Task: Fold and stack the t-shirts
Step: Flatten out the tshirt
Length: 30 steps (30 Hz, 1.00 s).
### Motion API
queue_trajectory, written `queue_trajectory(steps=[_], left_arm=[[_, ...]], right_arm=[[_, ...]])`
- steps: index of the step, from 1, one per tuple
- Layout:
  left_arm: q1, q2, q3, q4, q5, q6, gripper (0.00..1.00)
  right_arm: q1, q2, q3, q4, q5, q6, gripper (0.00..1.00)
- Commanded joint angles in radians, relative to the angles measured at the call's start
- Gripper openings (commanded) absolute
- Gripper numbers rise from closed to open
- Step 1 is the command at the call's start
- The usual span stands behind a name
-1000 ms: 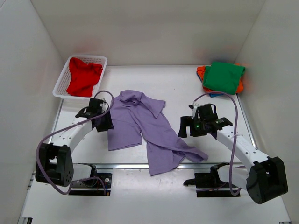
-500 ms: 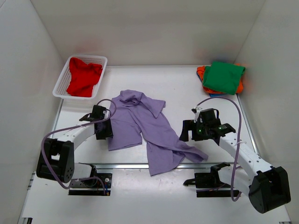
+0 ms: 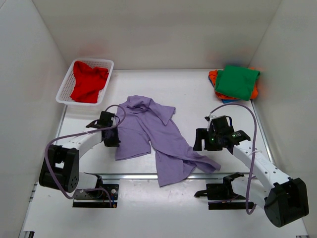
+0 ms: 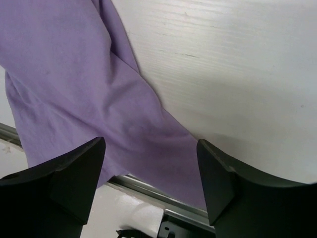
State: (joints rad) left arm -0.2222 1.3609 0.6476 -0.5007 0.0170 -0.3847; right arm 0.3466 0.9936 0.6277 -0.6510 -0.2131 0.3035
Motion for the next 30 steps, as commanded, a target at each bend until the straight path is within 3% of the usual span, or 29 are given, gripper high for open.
queue_trajectory(steps=[1, 9, 20, 23, 25, 28, 30], left_arm=[[0.023, -0.095, 0.027, -0.064, 0.032, -0.002, 0.00], [0.080, -0.272, 0.214, -0.170, 0.021, -0.013, 0.00], [0.069, -0.246, 0.196, -0.151, 0.078, -0.016, 0.00], [0.072, -0.246, 0.199, -0.154, 0.078, -0.011, 0.00], [0.075, -0.249, 0.198, -0.153, 0.083, -0.010, 0.00], [0.073, -0.247, 0.193, -0.139, 0.089, -0.011, 0.00], [0.075, -0.244, 0.190, -0.137, 0.099, -0.011, 0.00]], right_arm=[[-0.004, 0.005, 0.067, -0.071, 0.061, 0.039, 0.71], [0.014, 0.010, 0.105, -0.216, 0.058, 0.068, 0.67], [0.123, 0.059, 0.046, -0.259, 0.052, 0.074, 0.70], [0.140, 0.079, 0.039, -0.245, 0.061, 0.079, 0.58], [0.140, 0.088, 0.035, -0.242, 0.058, 0.080, 0.55], [0.141, 0.103, 0.039, -0.228, 0.057, 0.078, 0.33], [0.137, 0.111, 0.038, -0.226, 0.054, 0.078, 0.12]])
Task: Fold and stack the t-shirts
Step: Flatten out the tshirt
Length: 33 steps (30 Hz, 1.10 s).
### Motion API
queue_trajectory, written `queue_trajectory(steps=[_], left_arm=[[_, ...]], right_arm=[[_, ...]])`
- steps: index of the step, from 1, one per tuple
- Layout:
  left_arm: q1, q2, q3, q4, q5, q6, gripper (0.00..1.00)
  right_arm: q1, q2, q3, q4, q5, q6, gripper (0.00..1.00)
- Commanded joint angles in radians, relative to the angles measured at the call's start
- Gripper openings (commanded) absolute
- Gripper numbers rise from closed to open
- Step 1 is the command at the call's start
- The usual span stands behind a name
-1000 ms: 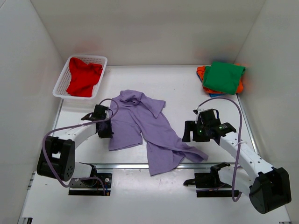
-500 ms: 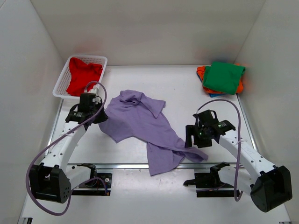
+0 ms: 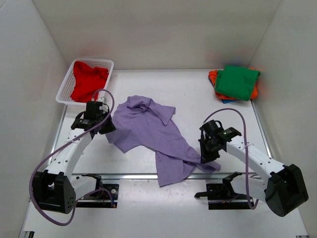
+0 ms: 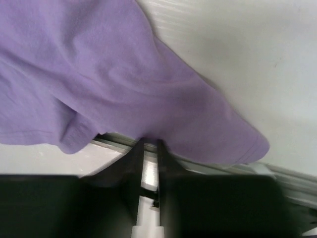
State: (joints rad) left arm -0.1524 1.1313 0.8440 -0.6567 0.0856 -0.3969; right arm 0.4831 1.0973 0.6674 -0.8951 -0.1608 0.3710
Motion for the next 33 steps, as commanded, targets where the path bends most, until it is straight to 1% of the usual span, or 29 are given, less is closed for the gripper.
queue_trajectory(steps=[1, 6, 8, 9, 11, 12, 16, 17, 21, 22, 23, 24, 25, 28, 30, 31, 32, 33], left_arm=[[0.004, -0.015, -0.006, 0.022, 0.023, 0.003, 0.00], [0.004, -0.021, -0.010, 0.022, 0.032, 0.003, 0.00], [0.005, -0.019, -0.013, 0.025, 0.037, 0.003, 0.00], [0.005, -0.024, -0.016, 0.025, 0.045, 0.000, 0.00], [0.004, -0.022, -0.019, 0.029, 0.042, 0.000, 0.00], [0.005, -0.021, -0.020, 0.029, 0.049, 0.000, 0.00], [-0.004, -0.025, -0.029, 0.040, 0.055, -0.014, 0.00], [0.005, -0.025, -0.031, 0.042, 0.057, -0.013, 0.00], [0.001, -0.028, -0.036, 0.042, 0.062, -0.013, 0.00], [0.005, -0.036, -0.036, 0.043, 0.063, -0.013, 0.00], [0.007, -0.039, -0.037, 0.032, 0.062, -0.013, 0.00], [0.004, -0.039, -0.037, 0.038, 0.062, -0.011, 0.00], [0.007, -0.044, -0.039, 0.039, 0.071, -0.013, 0.00], [0.004, -0.048, -0.045, 0.039, 0.066, -0.014, 0.00], [0.005, -0.045, -0.046, 0.048, 0.072, -0.016, 0.00], [0.001, -0.050, -0.051, 0.049, 0.074, -0.016, 0.00], [0.002, -0.047, -0.052, 0.052, 0.075, -0.017, 0.00], [0.001, -0.047, -0.051, 0.051, 0.083, -0.020, 0.00]], right_arm=[[0.005, 0.010, 0.001, 0.018, 0.003, 0.008, 0.01], [0.002, -0.002, 0.029, -0.013, 0.030, 0.003, 0.00], [0.003, -0.017, 0.052, -0.036, 0.056, 0.005, 0.01], [0.006, -0.025, 0.064, -0.048, 0.072, 0.006, 0.06], [0.005, -0.027, 0.078, -0.071, 0.096, 0.008, 0.34], [0.009, -0.028, 0.080, -0.082, 0.095, 0.002, 0.51], [0.006, 0.034, 0.081, -0.097, 0.093, -0.010, 0.72], [0.008, 0.036, 0.074, -0.094, 0.087, -0.014, 0.72], [0.003, 0.088, 0.049, -0.062, 0.063, -0.011, 0.70], [0.008, 0.087, 0.044, -0.032, 0.055, 0.003, 0.53], [0.009, 0.088, 0.044, -0.031, 0.053, 0.005, 0.47], [0.011, 0.085, 0.050, -0.027, 0.058, 0.008, 0.35], [-0.001, 0.088, 0.051, -0.034, 0.053, 0.003, 0.29], [-0.014, 0.082, 0.049, -0.021, 0.044, -0.001, 0.27], [-0.018, 0.090, 0.052, -0.021, 0.041, -0.004, 0.32], [-0.015, 0.101, 0.043, -0.021, 0.041, 0.000, 0.43], [-0.014, 0.104, 0.047, -0.015, 0.035, 0.005, 0.51], [-0.009, 0.110, 0.040, -0.010, 0.035, -0.001, 0.52]])
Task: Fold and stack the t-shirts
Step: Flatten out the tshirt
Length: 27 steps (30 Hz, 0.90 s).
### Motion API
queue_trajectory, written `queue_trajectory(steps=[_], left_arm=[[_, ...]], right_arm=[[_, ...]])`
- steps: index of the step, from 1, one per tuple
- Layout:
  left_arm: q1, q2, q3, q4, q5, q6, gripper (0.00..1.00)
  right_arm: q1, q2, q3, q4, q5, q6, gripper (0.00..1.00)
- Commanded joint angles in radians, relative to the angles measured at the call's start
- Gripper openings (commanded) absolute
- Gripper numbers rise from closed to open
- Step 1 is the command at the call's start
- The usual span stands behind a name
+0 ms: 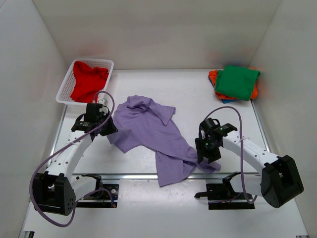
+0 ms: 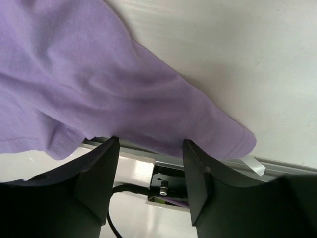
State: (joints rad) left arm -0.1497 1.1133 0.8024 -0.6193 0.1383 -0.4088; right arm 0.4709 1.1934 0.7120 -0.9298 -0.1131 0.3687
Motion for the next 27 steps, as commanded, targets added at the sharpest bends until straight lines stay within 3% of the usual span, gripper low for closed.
queue_trajectory(steps=[1, 4, 6, 7, 8, 14, 18, 23, 27], left_arm=[[-0.001, -0.029, -0.009, 0.015, 0.030, -0.010, 0.00], [0.002, -0.036, -0.012, 0.016, 0.030, -0.004, 0.00], [0.009, -0.036, -0.011, 0.010, 0.023, -0.008, 0.00], [0.004, -0.036, -0.008, 0.009, 0.030, 0.001, 0.00], [0.004, -0.036, -0.012, 0.010, 0.024, 0.001, 0.00], [0.010, -0.040, 0.001, 0.009, 0.041, -0.005, 0.00], [0.024, -0.064, 0.115, 0.033, 0.069, -0.033, 0.00], [0.032, -0.055, 0.354, 0.147, 0.182, -0.099, 0.00], [0.044, -0.142, 0.489, 0.331, 0.184, -0.205, 0.00]], right_arm=[[0.000, 0.021, -0.006, 0.031, -0.016, 0.003, 0.52], [0.003, 0.038, -0.020, 0.058, -0.026, 0.003, 0.44], [0.006, 0.043, -0.032, 0.066, -0.027, 0.004, 0.27], [0.009, 0.047, -0.025, 0.063, -0.034, 0.009, 0.06], [0.008, 0.054, -0.020, 0.068, -0.031, 0.001, 0.00], [-0.006, -0.043, 0.064, -0.009, 0.015, -0.013, 0.00], [-0.034, -0.136, 0.233, -0.030, 0.094, -0.053, 0.00], [-0.103, -0.250, 0.450, 0.144, 0.099, -0.112, 0.00], [-0.176, -0.324, 0.543, 0.290, 0.096, -0.143, 0.00]])
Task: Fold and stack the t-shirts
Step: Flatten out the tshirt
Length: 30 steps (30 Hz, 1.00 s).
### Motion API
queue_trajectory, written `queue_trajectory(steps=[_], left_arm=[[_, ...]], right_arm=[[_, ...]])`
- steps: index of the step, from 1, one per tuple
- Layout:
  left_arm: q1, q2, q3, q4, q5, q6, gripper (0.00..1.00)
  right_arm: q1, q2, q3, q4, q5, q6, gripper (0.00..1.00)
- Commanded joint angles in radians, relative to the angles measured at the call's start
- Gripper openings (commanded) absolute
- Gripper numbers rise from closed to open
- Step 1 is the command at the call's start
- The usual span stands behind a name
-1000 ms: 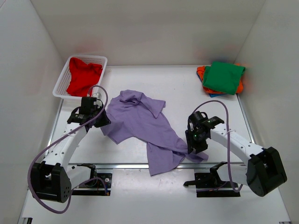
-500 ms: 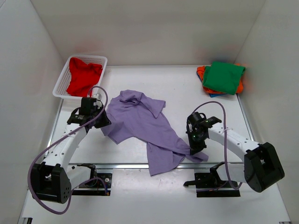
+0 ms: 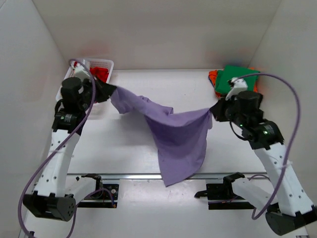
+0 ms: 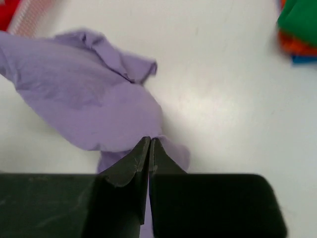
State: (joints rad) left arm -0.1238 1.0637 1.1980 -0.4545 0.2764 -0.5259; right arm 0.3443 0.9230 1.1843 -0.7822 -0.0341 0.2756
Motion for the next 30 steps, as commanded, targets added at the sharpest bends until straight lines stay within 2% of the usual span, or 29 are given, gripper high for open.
queue_trajectory(steps=[1, 2, 4, 5, 7, 9, 11, 13, 16, 20, 22, 27, 30], left_arm=[[0.019, -0.103, 0.141, 0.171, 0.028, -0.095, 0.00], [0.010, -0.108, 0.176, 0.162, 0.021, -0.092, 0.00], [-0.002, -0.108, 0.292, 0.119, 0.001, -0.060, 0.00], [-0.019, -0.123, 0.332, 0.117, -0.063, -0.043, 0.00], [-0.028, -0.192, 0.336, 0.141, -0.147, -0.037, 0.00], [-0.051, -0.269, 0.324, 0.177, -0.274, -0.048, 0.00], [-0.091, -0.260, 0.406, 0.140, -0.359, -0.010, 0.00], [-0.163, -0.223, 0.471, 0.084, -0.394, 0.012, 0.00], [-0.191, -0.191, 0.479, 0.080, -0.425, 0.027, 0.00], [-0.102, -0.099, 0.474, 0.057, -0.321, 0.011, 0.00], [-0.022, -0.050, 0.454, 0.069, -0.187, -0.006, 0.00], [-0.001, 0.100, 0.313, 0.157, -0.079, -0.031, 0.00], [0.009, 0.203, 0.301, 0.195, -0.028, -0.019, 0.00]], right_arm=[[-0.107, -0.064, 0.104, 0.161, -0.016, -0.058, 0.00], [-0.138, -0.078, 0.124, 0.169, -0.036, -0.071, 0.00], [-0.232, -0.108, 0.147, 0.214, -0.171, -0.091, 0.00], [-0.334, -0.139, 0.173, 0.225, -0.247, -0.107, 0.00], [-0.428, -0.153, 0.215, 0.224, -0.329, -0.116, 0.00], [-0.391, -0.173, 0.277, 0.199, -0.291, -0.116, 0.01], [-0.364, -0.165, 0.332, 0.193, -0.280, -0.122, 0.00], [-0.390, -0.139, 0.400, 0.167, -0.302, -0.122, 0.00], [-0.386, -0.096, 0.451, 0.193, -0.314, -0.107, 0.00], [-0.378, -0.023, 0.427, 0.225, -0.346, -0.107, 0.00], [-0.369, 0.028, 0.365, 0.247, -0.352, -0.104, 0.00], [-0.309, 0.149, 0.250, 0.360, -0.305, -0.144, 0.00], [-0.312, 0.270, 0.227, 0.399, -0.314, -0.162, 0.00]])
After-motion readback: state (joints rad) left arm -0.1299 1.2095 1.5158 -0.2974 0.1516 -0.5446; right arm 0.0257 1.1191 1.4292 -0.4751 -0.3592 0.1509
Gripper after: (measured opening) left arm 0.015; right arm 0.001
